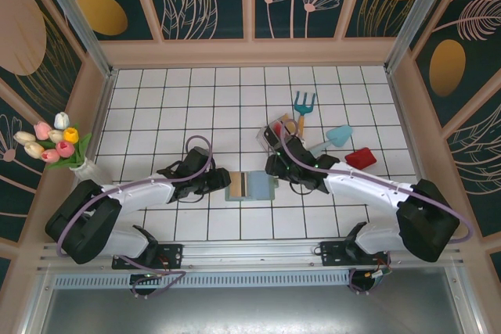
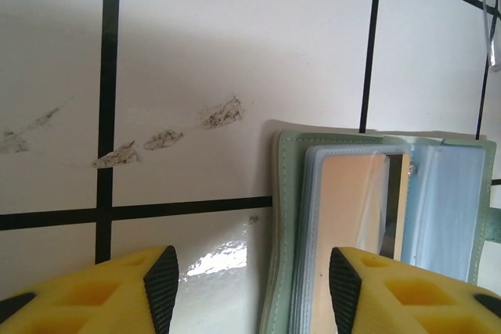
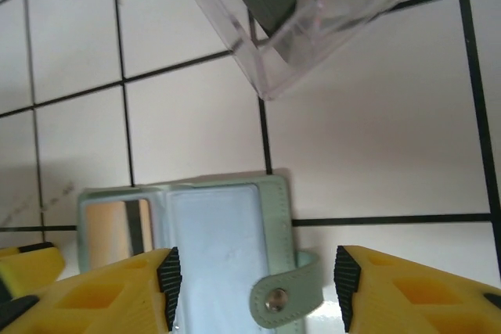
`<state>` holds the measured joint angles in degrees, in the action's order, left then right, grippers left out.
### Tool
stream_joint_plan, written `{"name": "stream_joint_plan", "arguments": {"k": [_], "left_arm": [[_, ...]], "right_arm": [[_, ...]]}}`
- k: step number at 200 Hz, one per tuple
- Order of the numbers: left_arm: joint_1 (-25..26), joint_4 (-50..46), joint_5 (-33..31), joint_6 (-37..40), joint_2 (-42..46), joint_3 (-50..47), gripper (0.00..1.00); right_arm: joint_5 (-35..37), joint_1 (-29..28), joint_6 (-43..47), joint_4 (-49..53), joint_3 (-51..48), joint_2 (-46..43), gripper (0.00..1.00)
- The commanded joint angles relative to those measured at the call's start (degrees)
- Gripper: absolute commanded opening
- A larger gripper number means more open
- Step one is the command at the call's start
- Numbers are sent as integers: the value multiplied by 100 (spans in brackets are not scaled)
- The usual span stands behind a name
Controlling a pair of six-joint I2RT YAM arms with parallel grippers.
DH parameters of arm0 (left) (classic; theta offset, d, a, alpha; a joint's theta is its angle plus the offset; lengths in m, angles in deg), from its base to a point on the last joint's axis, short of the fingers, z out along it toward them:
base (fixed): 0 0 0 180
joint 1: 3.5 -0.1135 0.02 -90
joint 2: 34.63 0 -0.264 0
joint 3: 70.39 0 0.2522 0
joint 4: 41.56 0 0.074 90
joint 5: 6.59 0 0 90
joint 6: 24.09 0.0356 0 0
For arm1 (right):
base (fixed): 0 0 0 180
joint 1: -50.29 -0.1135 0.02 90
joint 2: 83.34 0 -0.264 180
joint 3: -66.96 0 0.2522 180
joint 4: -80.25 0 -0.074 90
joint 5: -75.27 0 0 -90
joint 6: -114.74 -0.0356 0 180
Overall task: Put the credit cards into the card holder
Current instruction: Insert the credit card into the card slot, then touch the card holder at the center of the table.
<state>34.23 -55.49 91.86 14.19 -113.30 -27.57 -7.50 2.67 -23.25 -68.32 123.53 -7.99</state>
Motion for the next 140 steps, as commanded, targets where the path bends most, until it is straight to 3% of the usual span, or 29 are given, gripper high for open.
{"name": "stream_joint_plan", "arguments": {"k": [1,38,89,140], "left_arm": [[11,-32,4,-25,-15,118,56],[7,106,164,-32,-62,153,57],[14,89,342,-24,-418,248,61],[9,172,549,-16,-557,295,62]], "right_arm": [[-153,-14,268,334,47,215,58],[164,25,429,681,314,529,58],[-570,68,796,492,462,887,58],[-599,-29,802,584,499,1421,59]]}}
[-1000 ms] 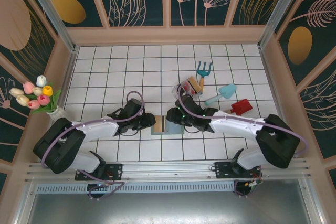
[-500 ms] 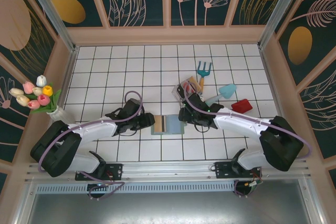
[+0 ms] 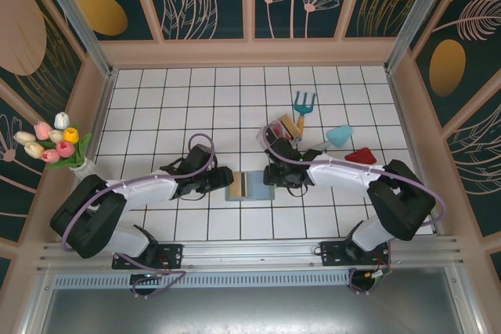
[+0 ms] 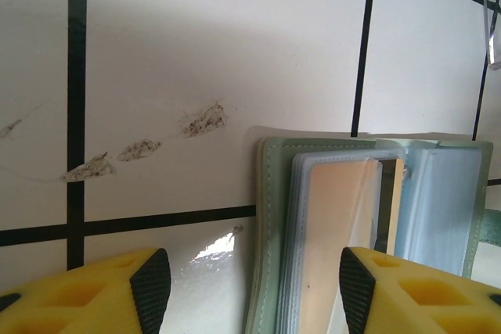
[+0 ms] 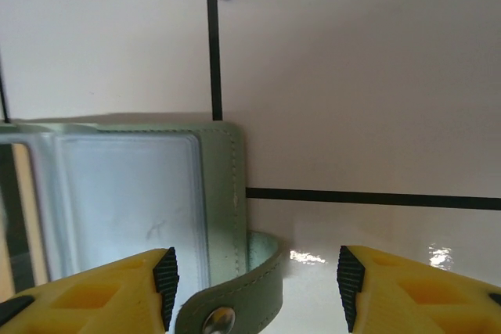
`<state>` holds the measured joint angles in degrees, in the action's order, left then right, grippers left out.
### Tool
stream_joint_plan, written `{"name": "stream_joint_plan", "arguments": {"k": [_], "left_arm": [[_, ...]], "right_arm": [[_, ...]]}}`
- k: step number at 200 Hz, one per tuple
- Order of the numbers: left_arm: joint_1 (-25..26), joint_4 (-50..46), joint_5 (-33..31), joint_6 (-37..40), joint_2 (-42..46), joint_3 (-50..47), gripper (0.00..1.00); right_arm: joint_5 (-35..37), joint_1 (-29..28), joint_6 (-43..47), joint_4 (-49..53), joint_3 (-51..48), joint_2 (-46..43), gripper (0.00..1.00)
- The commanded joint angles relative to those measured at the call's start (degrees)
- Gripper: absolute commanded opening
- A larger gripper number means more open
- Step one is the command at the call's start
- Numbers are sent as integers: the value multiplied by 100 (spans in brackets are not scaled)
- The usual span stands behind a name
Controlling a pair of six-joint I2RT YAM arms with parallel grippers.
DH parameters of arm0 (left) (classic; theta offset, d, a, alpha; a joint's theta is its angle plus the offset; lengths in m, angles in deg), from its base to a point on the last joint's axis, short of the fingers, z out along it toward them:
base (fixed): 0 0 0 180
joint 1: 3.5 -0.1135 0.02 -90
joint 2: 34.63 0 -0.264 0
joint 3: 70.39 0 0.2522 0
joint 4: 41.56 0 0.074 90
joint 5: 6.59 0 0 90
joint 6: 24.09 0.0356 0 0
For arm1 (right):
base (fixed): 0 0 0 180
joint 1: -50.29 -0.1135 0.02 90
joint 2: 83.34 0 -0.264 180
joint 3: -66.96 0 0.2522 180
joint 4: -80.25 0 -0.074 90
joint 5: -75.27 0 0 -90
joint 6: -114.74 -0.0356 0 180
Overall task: Put the credit cards into the card holder
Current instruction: Touch the card holder at the center of the table.
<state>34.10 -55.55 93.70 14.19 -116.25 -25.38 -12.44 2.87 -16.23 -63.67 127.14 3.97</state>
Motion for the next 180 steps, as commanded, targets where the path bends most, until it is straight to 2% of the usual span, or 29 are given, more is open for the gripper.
{"name": "stream_joint_plan", "arguments": {"k": [1,123,157,180], "left_arm": [[25,180,376,-15,-264,80,62],[27,181,453,17,-365,103,58],[27,12,297,75,-272,181,58],[21,-221,44,139,-176,358,59]], "right_arm": [[-105,-48,100,118,139,225,59],[-47,-48,128,-12,54,403,48],[333,24,76,365,132,139,48],[295,223,255,386,187,-459,51]]}}
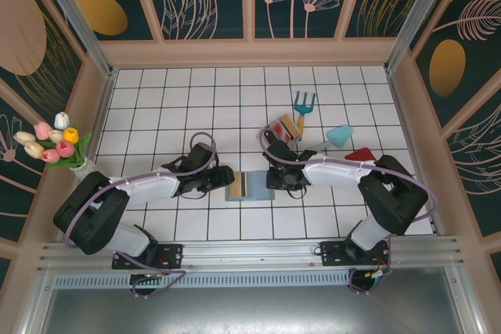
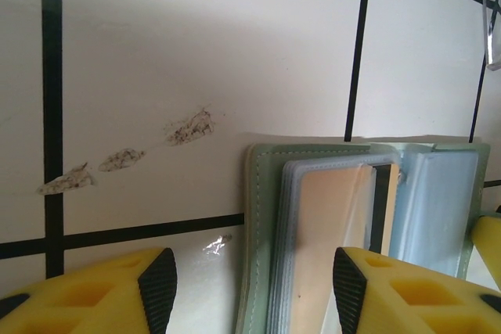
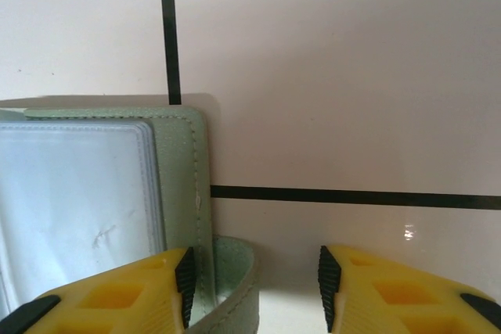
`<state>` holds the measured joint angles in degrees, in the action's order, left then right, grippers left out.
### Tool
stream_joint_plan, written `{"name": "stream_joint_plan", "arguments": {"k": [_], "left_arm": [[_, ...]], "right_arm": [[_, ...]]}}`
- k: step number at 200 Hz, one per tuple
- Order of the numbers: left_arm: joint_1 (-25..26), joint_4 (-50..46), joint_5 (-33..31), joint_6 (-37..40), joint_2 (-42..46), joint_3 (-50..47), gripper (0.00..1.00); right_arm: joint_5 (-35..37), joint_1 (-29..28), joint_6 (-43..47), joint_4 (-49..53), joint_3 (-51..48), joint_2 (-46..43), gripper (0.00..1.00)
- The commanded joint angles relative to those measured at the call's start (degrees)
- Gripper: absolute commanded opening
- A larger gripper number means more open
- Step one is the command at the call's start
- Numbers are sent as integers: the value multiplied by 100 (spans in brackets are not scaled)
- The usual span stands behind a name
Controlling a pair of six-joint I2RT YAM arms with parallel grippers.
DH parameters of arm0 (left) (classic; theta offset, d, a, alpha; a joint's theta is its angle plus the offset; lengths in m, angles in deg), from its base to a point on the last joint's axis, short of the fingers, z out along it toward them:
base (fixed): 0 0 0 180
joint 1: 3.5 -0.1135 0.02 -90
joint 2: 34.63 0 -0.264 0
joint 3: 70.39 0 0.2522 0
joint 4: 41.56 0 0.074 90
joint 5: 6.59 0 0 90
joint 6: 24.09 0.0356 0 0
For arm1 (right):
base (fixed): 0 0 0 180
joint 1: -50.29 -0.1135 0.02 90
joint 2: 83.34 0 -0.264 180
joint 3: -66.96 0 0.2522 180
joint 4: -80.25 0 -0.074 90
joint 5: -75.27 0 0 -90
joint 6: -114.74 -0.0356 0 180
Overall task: Put the credit cards into the card holder
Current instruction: Touch the card holder at the center of the table, then pick up the credit card from the storage box.
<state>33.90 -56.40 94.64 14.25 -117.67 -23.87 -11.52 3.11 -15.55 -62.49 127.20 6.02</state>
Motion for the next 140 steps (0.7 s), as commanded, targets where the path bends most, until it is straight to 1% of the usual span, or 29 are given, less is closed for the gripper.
{"name": "stream_joint_plan", "arguments": {"k": [1,12,26,41,49,56,61,64,68,75,82,96,110,125,140], "left_arm": [[44,-141,-59,140,-31,215,59],[46,-183,-121,160,-22,345,59],[44,-196,-214,162,-51,546,60],[47,-136,-252,149,-168,820,62],[43,-85,-217,143,-300,1001,62],[43,-54,-143,147,-456,1201,63],[39,-37,-83,153,-583,1347,63],[42,-31,-39,156,-662,1447,63],[46,-4,18,156,-776,1581,63],[45,5,81,143,-969,1829,63],[40,-5,95,139,-1149,2098,63],[41,-46,72,118,-1478,2618,63],[46,-178,64,133,-1983,3114,63],[46,-302,74,118,-2338,3526,63],[44,-313,65,78,-2608,3757,64]], "right_arm": [[196,208,197,268,188,-691,51],[128,394,373,229,257,-1041,53],[-176,779,706,101,328,-1375,54],[-191,1184,1031,99,500,-1482,55],[-154,1388,1278,95,611,-1447,53],[-194,1539,1497,105,740,-1344,50],[-182,1546,1613,184,880,-1239,49],[-173,1725,1665,232,984,-1166,47],[-158,1808,1755,285,1097,-1067,44],[-178,1885,2009,295,1254,-906,39],[-147,1937,2222,346,1393,-744,37],[-38,2079,2425,467,1742,-344,37],[124,2138,2582,598,2095,-7,38],[-102,2140,2889,596,2338,251,38],[-129,2147,3059,696,2565,512,37]]}}
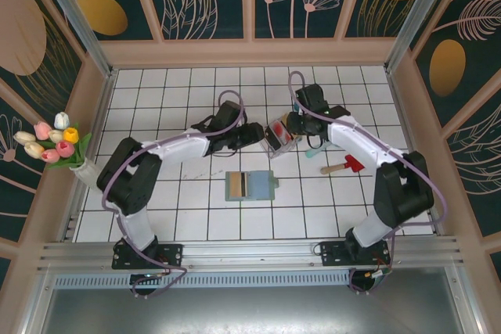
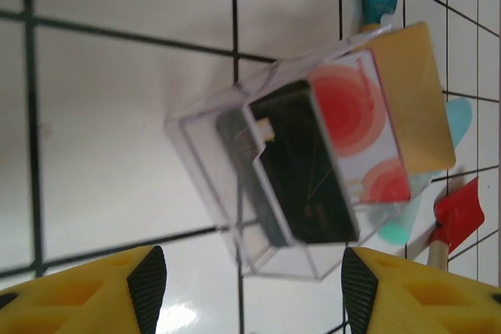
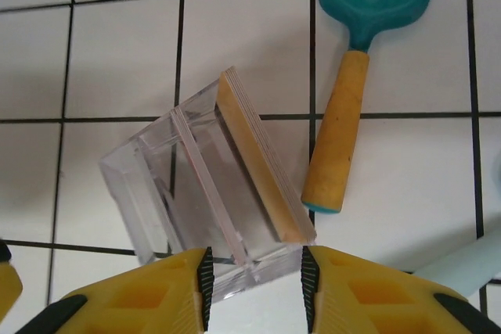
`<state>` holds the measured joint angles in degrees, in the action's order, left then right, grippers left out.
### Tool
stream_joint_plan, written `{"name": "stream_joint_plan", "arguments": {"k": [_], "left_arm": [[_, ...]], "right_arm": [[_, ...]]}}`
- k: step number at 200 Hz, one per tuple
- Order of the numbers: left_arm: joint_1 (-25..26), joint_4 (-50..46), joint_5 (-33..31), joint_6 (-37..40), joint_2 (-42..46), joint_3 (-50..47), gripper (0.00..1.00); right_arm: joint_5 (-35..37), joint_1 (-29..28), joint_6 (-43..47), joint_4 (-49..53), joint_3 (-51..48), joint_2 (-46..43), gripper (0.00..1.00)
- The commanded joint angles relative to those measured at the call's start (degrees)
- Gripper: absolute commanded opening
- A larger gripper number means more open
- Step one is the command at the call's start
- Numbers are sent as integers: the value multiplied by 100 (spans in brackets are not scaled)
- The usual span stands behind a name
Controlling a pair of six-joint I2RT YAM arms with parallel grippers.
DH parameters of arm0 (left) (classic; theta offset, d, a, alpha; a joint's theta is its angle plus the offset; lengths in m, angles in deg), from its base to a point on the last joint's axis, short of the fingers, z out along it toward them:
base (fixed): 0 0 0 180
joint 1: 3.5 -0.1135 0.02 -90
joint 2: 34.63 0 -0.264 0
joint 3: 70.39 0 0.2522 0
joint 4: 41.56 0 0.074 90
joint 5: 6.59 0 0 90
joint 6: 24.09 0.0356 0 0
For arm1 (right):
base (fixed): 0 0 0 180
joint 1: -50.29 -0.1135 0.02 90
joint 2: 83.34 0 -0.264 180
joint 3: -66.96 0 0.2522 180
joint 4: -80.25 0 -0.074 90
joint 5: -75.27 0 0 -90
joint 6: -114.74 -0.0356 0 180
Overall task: Put the credit cards into the card holder
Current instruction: Pick up the credit card from the storage box.
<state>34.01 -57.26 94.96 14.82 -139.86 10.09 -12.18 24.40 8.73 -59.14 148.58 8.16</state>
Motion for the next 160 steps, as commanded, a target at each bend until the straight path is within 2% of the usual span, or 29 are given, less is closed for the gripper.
{"name": "stream_joint_plan", "arguments": {"k": [1,18,35,80,130,160], "left_arm": [[35,-228,28,16,-404,373,64],[23,-209,28,-69,-668,542,63],[24,-112,106,-131,-861,638,63],[12,61,225,-208,-1144,720,62],[-26,246,157,-271,-1055,454,54],[-56,220,152,-261,-1060,423,52]], "right_arm": [[-71,20,637,363,446,315,37],[-470,14,819,342,596,560,35],[-310,-25,773,400,754,763,35],[-425,-117,906,479,942,1036,35],[-658,-382,806,318,821,927,34],[-422,-513,764,350,785,1152,31]]}}
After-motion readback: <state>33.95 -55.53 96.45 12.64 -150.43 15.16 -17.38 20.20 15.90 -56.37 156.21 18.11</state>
